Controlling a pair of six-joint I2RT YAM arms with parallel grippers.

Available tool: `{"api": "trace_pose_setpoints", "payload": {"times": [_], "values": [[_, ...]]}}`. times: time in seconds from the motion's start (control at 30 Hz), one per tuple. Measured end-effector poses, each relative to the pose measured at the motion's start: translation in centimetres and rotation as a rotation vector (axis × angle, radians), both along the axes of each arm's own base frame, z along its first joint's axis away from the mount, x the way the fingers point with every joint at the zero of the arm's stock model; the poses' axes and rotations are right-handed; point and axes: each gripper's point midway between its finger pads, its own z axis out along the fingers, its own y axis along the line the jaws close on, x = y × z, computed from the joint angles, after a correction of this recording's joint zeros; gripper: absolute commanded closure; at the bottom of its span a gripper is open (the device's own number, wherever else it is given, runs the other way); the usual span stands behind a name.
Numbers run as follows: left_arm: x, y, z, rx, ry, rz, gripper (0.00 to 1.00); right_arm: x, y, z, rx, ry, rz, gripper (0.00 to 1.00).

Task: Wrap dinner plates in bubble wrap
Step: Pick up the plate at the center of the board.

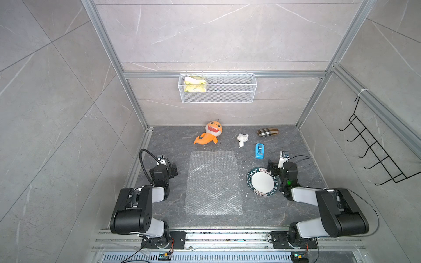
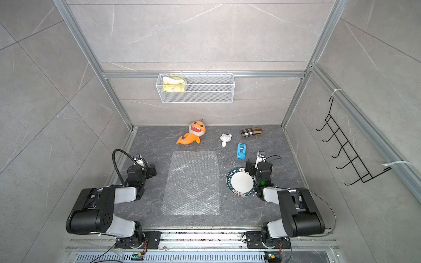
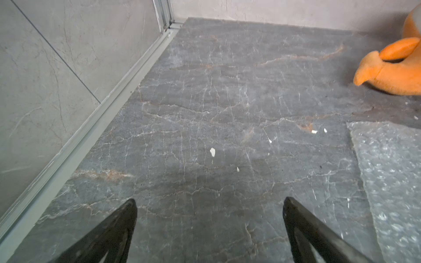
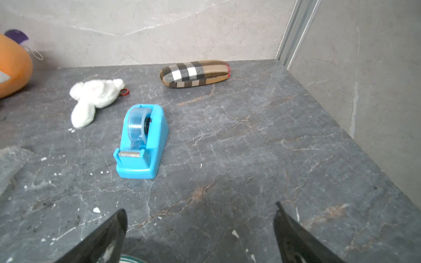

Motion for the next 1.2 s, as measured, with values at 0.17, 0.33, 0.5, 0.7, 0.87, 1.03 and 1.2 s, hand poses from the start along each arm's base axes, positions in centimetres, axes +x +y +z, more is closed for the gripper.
{"api": "trace_pose_setpoints", "payload": {"times": [0.17,0.33,0.5,0.7,0.87,1.03,1.2], "values": [[3.5,-0.4,8.4,-0.041,-0.077,-0.012,0.0,2.6,-2.4,6.8,0.156,-0.026,0.027,0.0],[4.2,-2.0,12.6,-0.168,-0.111,-0.053,0.0,5.7,-1.1,8.5,0.333,0.099,0.158,0.08],[2.9,-2.8,9.9,-0.302,0.001,-0.023,0.0,6.0,1.5,3.0,0.533,0.316,0.225,0.13],[1.5,-4.1,8.2,-0.429,0.068,-0.015,0.0,6.6,3.0,-1.6,0.63,0.486,0.211,0.18],[-0.1,-5.5,6.8,-0.545,0.105,-0.019,0.0,8.3,5.2,-1.0,0.608,0.502,0.252,0.24],[-1.0,-7.2,5.5,-0.594,0.149,-0.04,0.0,8.7,7.0,-1.7,0.556,0.541,0.253,0.25],[-1.6,-8.5,5.0,-0.616,0.169,-0.064,0.0,7.6,7.3,-3.1,0.492,0.598,0.22,0.22]]}}
